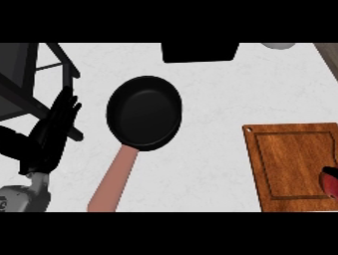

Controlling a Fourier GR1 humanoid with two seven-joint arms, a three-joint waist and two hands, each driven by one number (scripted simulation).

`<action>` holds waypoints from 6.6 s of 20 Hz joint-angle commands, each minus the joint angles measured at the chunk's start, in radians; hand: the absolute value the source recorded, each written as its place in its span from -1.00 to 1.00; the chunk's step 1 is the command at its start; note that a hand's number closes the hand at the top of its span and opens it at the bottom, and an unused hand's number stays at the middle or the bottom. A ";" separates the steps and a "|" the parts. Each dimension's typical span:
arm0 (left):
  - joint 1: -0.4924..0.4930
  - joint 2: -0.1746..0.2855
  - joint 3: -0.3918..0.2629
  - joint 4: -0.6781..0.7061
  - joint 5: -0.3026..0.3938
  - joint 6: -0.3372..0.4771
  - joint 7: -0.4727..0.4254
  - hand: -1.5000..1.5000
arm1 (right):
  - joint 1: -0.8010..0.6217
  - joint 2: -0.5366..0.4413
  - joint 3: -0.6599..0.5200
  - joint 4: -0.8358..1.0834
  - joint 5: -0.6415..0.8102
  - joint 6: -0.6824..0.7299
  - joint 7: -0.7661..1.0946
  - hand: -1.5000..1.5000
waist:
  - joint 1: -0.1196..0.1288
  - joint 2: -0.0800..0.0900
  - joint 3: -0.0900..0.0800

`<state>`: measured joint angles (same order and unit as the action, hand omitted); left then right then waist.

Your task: Pick the pear from the cutting board and place it in the pot

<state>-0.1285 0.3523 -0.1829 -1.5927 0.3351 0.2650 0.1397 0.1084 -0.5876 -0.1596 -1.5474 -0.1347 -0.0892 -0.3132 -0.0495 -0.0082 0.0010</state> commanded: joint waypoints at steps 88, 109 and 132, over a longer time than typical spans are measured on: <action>0.013 -0.218 0.150 -0.144 -0.240 -0.148 0.216 0.00 | -0.064 0.115 -0.078 0.084 0.851 0.535 0.517 1.00 | 0.050 0.007 -0.001; 0.027 -0.250 0.141 -0.117 -0.273 -0.163 0.211 0.00 | -0.054 0.583 0.260 -0.305 1.284 0.269 1.217 1.00 | 0.042 -0.014 -0.014; -0.038 -0.249 0.130 -0.078 -0.267 -0.193 0.202 0.00 | -0.649 0.587 0.845 -0.497 1.738 0.418 1.762 1.00 | 0.102 -0.002 -0.010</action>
<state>-0.1538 0.1052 -0.0454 -1.6731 0.0677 0.0787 0.3435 -0.4254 -0.0124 0.6618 -2.0795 1.6147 0.2326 1.1961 0.0406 -0.0143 -0.0099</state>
